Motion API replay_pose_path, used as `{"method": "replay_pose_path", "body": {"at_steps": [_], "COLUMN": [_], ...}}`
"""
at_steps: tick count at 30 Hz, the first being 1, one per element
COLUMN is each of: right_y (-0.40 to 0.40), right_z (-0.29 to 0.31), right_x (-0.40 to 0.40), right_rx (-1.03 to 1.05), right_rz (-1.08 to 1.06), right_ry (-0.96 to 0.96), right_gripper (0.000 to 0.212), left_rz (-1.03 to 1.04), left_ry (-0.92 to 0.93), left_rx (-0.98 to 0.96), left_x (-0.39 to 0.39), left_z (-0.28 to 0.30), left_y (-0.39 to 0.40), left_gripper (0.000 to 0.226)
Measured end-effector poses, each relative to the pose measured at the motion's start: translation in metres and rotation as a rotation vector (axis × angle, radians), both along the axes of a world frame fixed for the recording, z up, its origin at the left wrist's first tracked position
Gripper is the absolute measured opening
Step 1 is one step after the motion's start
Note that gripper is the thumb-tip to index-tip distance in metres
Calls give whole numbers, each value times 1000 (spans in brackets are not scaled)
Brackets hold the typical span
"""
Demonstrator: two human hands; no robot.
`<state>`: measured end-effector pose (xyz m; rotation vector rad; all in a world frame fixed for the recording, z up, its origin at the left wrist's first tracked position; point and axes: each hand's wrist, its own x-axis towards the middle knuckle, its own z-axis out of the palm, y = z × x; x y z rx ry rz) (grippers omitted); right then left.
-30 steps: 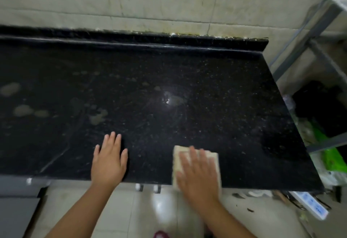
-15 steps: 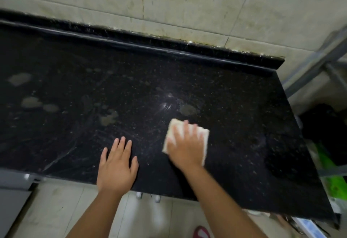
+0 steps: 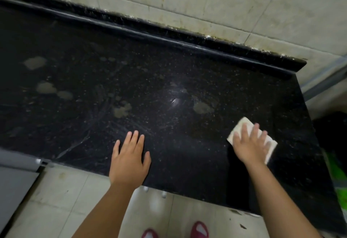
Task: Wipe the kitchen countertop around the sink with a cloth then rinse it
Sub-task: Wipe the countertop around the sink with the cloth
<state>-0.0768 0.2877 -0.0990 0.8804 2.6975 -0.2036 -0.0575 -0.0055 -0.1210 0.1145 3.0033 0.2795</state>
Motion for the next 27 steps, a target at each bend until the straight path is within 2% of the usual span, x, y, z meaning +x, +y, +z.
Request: {"method": "replay_pose_path", "body": {"at_steps": [4,7,9,11,14,16,18,20,23,27], "right_y": [-93,-145,-146,-122,-54,-7,28,36,12,-77], "right_z": [-12,-20,-23,-26,-18,-7,-2,2,-1,-10], "right_x": [-51,-28,6,43,67,54,21,-24,-100,-150], "right_rx": [-57,-91,-27,-12,69,81,42,39,12,-47], "right_rz": [357,592,665,684,561,375,133,24,92,495], "right_ry": [58,119,143,105,31,-27,15,34,21,44], "right_gripper": [52,75,67,54,59,60,52,52,52,50], "left_rz": [-5,-5,-2,-3,-3,-8,-9,-2,2,14], "left_ry": [48,72,65,67,71,74,76,71,72,73], "left_rx": [-21,-32,-39,-28,-17,-11,-7,1,-6,-26], "left_x": [-1,-2,-3,-3,-3,-2,-2,-2,-2,-4], "left_z": [1,-2,-1,0,1,1,0,-2,-5,-7], "left_y": [-1,-2,-2,-2,-3,-3,-2,-3,-4,-3], "left_gripper": [54,54,54,54,54,54,54,54,55,55]}}
